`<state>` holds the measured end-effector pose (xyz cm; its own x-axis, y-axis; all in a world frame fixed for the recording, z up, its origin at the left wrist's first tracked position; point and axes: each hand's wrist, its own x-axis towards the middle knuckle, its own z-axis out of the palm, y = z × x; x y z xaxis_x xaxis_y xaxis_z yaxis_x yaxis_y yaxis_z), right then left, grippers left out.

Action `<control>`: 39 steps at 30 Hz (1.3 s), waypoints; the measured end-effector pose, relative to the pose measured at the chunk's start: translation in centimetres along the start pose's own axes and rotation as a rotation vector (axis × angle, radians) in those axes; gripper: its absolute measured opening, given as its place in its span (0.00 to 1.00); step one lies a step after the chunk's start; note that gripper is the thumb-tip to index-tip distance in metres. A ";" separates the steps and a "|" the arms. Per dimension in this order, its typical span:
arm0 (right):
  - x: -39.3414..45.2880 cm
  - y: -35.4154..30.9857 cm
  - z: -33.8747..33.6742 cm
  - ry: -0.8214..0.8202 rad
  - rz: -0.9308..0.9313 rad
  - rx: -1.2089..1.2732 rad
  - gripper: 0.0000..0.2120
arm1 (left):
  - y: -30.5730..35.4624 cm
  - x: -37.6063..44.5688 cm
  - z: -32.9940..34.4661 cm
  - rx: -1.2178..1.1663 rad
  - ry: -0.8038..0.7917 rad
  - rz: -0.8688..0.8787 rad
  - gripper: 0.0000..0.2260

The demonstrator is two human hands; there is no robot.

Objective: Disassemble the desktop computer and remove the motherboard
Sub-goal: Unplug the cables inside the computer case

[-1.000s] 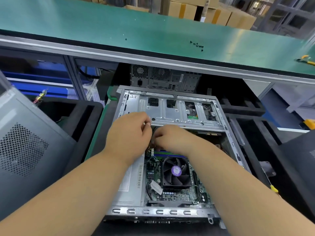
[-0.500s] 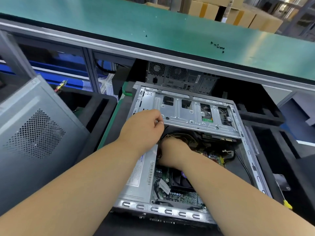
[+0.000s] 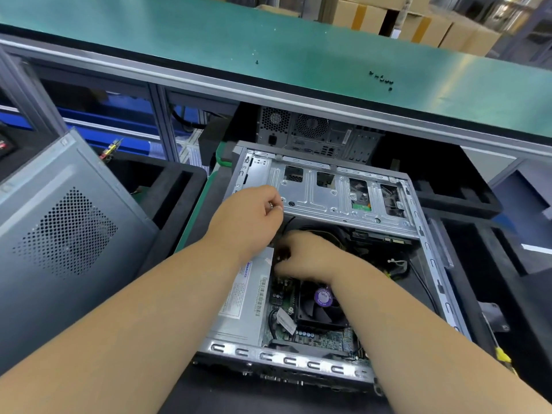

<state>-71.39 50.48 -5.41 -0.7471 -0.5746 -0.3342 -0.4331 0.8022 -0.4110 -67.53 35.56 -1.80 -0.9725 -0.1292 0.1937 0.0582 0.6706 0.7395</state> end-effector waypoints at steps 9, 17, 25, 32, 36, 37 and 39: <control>0.1 4.1 -1.1 0.079 0.437 0.011 0.13 | -0.3 0.2 0.2 -0.031 -0.008 -0.029 0.06; 0.8 4.8 0.2 0.094 0.543 0.016 0.15 | -0.2 0.2 0.1 0.009 -0.011 -0.025 0.05; -0.3 6.6 0.7 0.145 0.632 -0.020 0.15 | 0.0 0.0 0.0 0.013 -0.031 -0.001 0.05; -2.1 7.4 0.3 0.194 0.587 0.148 0.23 | 1.1 -0.3 -0.1 0.191 -0.309 0.107 0.05; -3.4 8.8 -0.3 0.184 0.645 0.214 0.19 | 2.1 0.6 0.6 0.394 -0.592 0.165 0.14; -3.4 9.1 -0.3 0.193 0.675 0.220 0.19 | 2.4 1.0 1.0 0.443 -0.676 0.179 0.18; -3.2 9.3 -0.4 0.178 0.722 0.194 0.19 | 3.0 1.9 2.2 0.512 -0.839 0.210 0.24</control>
<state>-73.23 59.82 -7.83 -0.8880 0.1289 -0.4414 0.2769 0.9162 -0.2895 -69.72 38.97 -0.65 -0.8099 0.4516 -0.3744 0.3343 0.8797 0.3381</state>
